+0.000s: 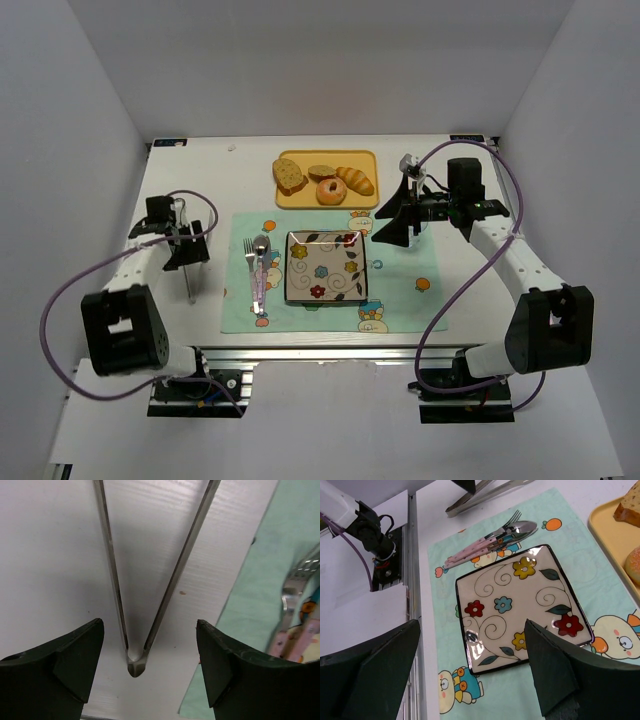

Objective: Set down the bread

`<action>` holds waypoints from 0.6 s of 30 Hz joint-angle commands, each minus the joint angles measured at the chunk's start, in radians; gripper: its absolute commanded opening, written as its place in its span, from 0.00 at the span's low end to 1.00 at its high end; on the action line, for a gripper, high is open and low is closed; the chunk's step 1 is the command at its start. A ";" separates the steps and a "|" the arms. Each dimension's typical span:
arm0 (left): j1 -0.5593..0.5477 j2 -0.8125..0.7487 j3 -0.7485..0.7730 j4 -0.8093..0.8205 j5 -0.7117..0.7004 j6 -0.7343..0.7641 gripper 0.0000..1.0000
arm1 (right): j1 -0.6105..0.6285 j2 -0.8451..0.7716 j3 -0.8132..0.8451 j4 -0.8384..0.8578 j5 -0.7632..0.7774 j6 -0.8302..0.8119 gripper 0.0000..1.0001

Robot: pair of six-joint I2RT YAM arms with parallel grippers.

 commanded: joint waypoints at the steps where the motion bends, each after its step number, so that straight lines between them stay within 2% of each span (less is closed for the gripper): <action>1: -0.004 0.079 0.012 0.036 0.006 0.060 0.84 | -0.001 -0.016 0.009 0.030 -0.017 0.012 0.89; 10: -0.004 0.226 0.030 0.098 0.011 0.086 0.82 | -0.003 -0.002 0.004 0.054 -0.005 0.045 0.89; 11: -0.004 0.239 0.021 0.112 0.066 0.086 0.80 | -0.003 -0.001 0.006 0.054 -0.002 0.047 0.89; 13: -0.004 0.275 0.015 0.123 0.089 0.077 0.76 | -0.005 0.001 0.009 0.053 0.001 0.047 0.89; 18: -0.004 0.268 -0.020 0.184 0.091 0.039 0.66 | -0.008 0.007 0.012 0.051 0.001 0.058 0.89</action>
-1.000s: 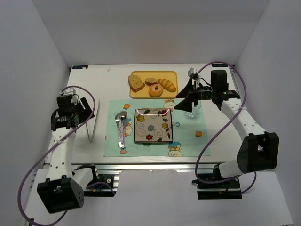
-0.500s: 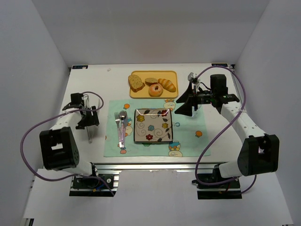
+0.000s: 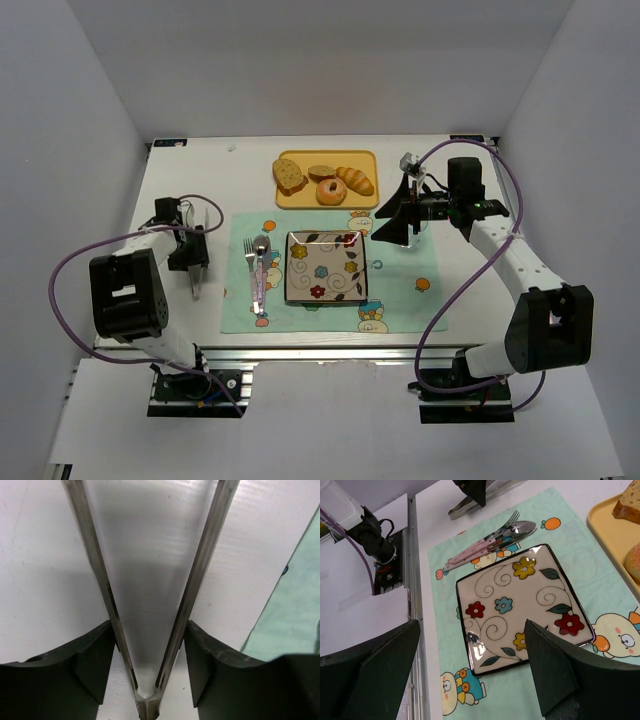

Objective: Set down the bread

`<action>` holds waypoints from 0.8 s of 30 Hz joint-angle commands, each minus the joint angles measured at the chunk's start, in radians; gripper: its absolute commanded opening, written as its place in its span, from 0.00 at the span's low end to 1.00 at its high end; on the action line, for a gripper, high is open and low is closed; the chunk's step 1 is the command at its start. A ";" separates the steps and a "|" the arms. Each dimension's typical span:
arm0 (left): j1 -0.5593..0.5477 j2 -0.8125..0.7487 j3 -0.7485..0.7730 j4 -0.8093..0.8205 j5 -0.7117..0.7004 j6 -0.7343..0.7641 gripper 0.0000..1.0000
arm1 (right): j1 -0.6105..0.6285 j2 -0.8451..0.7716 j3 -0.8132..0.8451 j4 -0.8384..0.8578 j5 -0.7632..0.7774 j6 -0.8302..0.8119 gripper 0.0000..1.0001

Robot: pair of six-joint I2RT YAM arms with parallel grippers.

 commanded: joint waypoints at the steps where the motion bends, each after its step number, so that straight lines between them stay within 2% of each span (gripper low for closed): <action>1: -0.004 0.000 -0.035 0.065 0.051 -0.033 0.63 | -0.006 0.004 0.010 0.033 -0.007 0.018 0.89; 3: -0.004 -0.025 -0.043 0.077 0.029 -0.045 0.48 | -0.007 0.006 0.009 0.033 -0.006 0.021 0.89; 4: -0.004 -0.036 -0.044 0.080 0.024 -0.049 0.36 | -0.007 0.006 0.007 0.033 -0.004 0.021 0.90; 7: -0.004 -0.109 -0.058 0.100 0.030 -0.075 0.25 | -0.010 0.003 0.006 0.026 0.001 0.015 0.89; 9: -0.006 -0.185 -0.058 0.106 0.091 -0.117 0.20 | -0.012 0.000 0.004 0.020 0.005 0.006 0.90; 13: -0.016 -0.307 -0.052 0.154 0.289 -0.249 0.23 | -0.018 -0.007 -0.005 0.016 0.007 0.004 0.89; 16: -0.059 -0.353 -0.006 0.174 0.399 -0.331 0.31 | -0.020 -0.008 -0.011 0.016 0.005 0.004 0.89; 21: -0.133 -0.307 0.135 0.143 0.480 -0.413 0.43 | -0.020 -0.011 -0.017 0.021 -0.004 0.007 0.89; 24: -0.158 -0.244 0.218 0.145 0.503 -0.453 0.46 | -0.020 -0.016 -0.024 0.027 -0.007 0.012 0.89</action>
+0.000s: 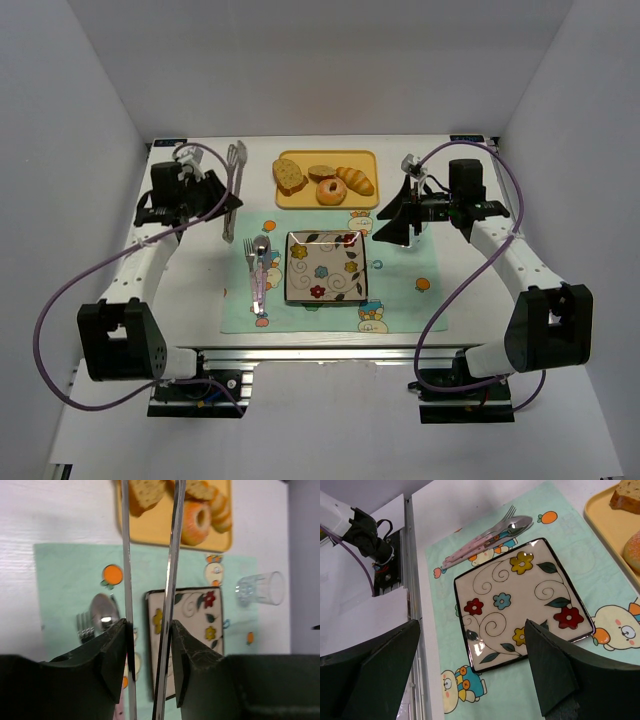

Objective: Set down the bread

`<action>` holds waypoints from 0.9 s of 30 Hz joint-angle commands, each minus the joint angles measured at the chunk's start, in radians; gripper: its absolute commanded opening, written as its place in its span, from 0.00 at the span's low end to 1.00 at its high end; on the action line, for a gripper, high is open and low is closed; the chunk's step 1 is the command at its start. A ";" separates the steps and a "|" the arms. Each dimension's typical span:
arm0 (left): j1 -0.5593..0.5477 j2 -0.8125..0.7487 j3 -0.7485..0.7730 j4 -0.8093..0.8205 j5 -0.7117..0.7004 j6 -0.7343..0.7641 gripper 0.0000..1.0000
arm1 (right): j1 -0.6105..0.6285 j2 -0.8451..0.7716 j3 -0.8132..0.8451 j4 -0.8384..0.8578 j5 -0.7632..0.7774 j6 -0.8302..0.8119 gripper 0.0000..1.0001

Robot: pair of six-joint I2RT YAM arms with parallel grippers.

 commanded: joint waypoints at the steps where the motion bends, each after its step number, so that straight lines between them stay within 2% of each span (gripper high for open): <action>1: -0.017 0.048 0.090 0.025 0.080 -0.084 0.48 | -0.006 -0.025 -0.014 0.028 -0.019 0.002 0.89; 2: -0.055 0.087 0.126 0.026 0.085 -0.104 0.49 | -0.006 -0.028 -0.016 0.026 -0.019 0.002 0.89; 10: -0.085 0.286 0.307 0.049 0.087 -0.173 0.52 | -0.015 -0.066 -0.050 0.028 -0.015 -0.003 0.89; 15: -0.095 0.387 0.418 0.020 0.007 -0.175 0.52 | -0.027 -0.075 -0.067 0.028 -0.015 -0.003 0.89; 18: -0.106 0.430 0.455 -0.001 -0.056 -0.153 0.52 | -0.032 -0.077 -0.071 0.028 -0.019 -0.004 0.89; 27: -0.118 0.531 0.481 0.020 -0.084 -0.141 0.52 | -0.040 -0.061 -0.070 0.029 -0.029 -0.006 0.89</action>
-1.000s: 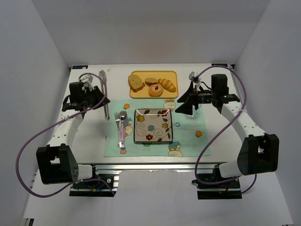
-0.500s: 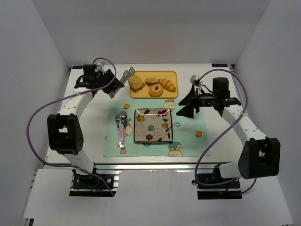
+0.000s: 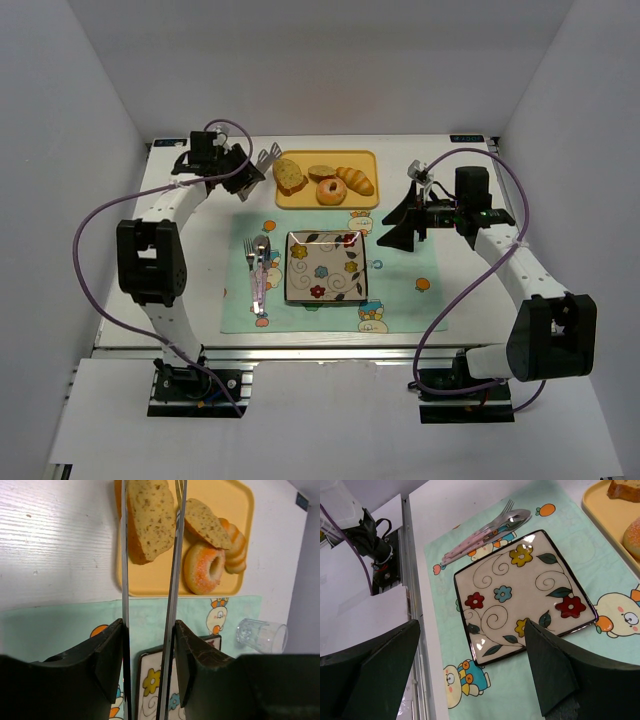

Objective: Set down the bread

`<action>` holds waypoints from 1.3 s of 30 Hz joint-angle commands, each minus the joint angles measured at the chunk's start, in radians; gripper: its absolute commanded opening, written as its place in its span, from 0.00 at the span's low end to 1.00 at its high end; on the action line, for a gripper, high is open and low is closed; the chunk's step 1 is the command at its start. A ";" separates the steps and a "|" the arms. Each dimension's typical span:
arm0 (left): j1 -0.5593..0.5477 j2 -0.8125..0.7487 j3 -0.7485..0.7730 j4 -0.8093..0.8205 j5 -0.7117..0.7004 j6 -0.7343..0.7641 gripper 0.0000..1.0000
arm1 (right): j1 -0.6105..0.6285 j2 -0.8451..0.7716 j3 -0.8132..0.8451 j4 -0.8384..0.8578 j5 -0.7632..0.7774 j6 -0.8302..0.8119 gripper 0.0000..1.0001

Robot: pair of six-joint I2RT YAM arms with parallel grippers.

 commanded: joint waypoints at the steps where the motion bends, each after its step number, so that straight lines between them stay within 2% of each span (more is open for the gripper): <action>1: -0.011 0.021 0.048 0.001 -0.037 0.018 0.52 | -0.007 -0.009 -0.001 0.026 -0.026 -0.004 0.89; 7: -0.013 0.052 0.046 -0.012 -0.059 0.047 0.53 | -0.012 -0.001 0.002 0.027 -0.026 -0.005 0.89; 13: -0.013 0.060 -0.001 0.029 0.012 0.051 0.53 | -0.013 0.008 0.007 0.030 -0.024 -0.004 0.89; 19: -0.013 0.061 -0.026 0.026 0.062 0.070 0.48 | -0.016 0.014 0.010 0.030 -0.024 -0.005 0.89; 34: -0.013 -0.035 -0.021 0.061 0.024 0.069 0.07 | -0.019 0.005 -0.002 0.027 -0.029 -0.004 0.89; 39: -0.013 -0.120 -0.062 0.093 0.055 0.064 0.03 | -0.018 -0.001 -0.005 0.026 -0.032 -0.007 0.89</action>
